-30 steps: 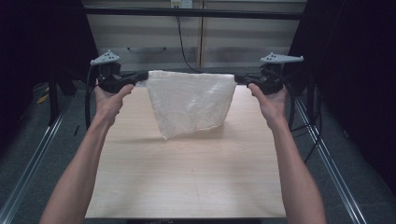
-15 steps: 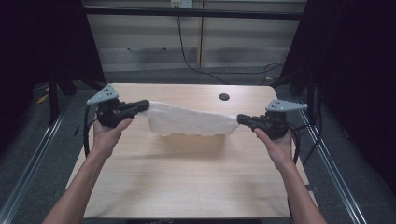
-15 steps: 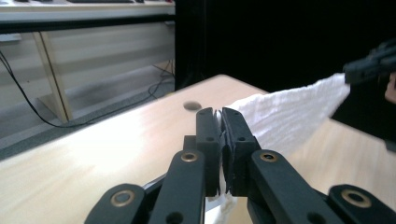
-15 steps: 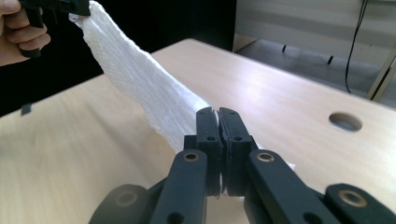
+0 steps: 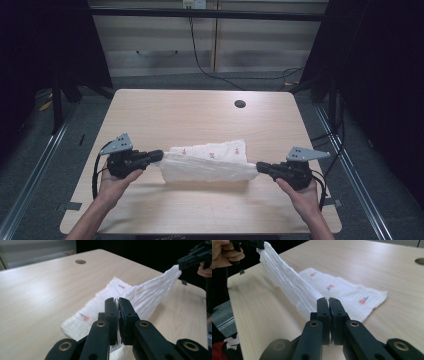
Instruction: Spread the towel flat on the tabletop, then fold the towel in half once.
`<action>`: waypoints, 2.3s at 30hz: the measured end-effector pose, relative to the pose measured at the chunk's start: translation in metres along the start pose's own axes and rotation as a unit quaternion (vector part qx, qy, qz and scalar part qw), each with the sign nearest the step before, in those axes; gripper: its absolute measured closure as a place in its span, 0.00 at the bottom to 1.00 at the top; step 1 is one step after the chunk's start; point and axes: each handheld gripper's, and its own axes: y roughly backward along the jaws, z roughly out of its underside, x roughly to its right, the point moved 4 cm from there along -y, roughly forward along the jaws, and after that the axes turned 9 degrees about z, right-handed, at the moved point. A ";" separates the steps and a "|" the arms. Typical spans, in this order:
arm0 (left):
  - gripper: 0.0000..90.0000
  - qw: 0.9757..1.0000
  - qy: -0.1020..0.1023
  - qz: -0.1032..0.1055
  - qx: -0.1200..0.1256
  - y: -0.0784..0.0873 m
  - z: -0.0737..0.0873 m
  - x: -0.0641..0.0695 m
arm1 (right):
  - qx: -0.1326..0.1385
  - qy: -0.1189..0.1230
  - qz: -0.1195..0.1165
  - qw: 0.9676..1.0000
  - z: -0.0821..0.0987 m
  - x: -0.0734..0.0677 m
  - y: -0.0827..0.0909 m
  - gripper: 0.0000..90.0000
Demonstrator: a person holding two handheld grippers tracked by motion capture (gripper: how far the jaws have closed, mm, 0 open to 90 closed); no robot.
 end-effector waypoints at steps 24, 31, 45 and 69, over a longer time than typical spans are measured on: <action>0.79 0.998 0.050 0.004 -0.025 0.004 0.061 0.014 | -0.075 0.004 -0.048 0.996 0.061 -0.030 -0.007 0.85; 0.72 0.998 0.060 -0.008 -0.008 0.005 0.050 0.002 | -0.065 0.000 -0.042 0.997 0.054 -0.025 -0.008 0.83; 0.68 0.997 0.063 -0.025 -0.031 -0.028 0.029 -0.035 | -0.061 -0.003 -0.030 0.998 0.030 -0.003 -0.045 0.83; 0.71 0.992 0.069 -0.029 -0.106 -0.084 0.039 -0.064 | -0.061 -0.016 0.008 0.998 -0.002 0.047 -0.097 0.80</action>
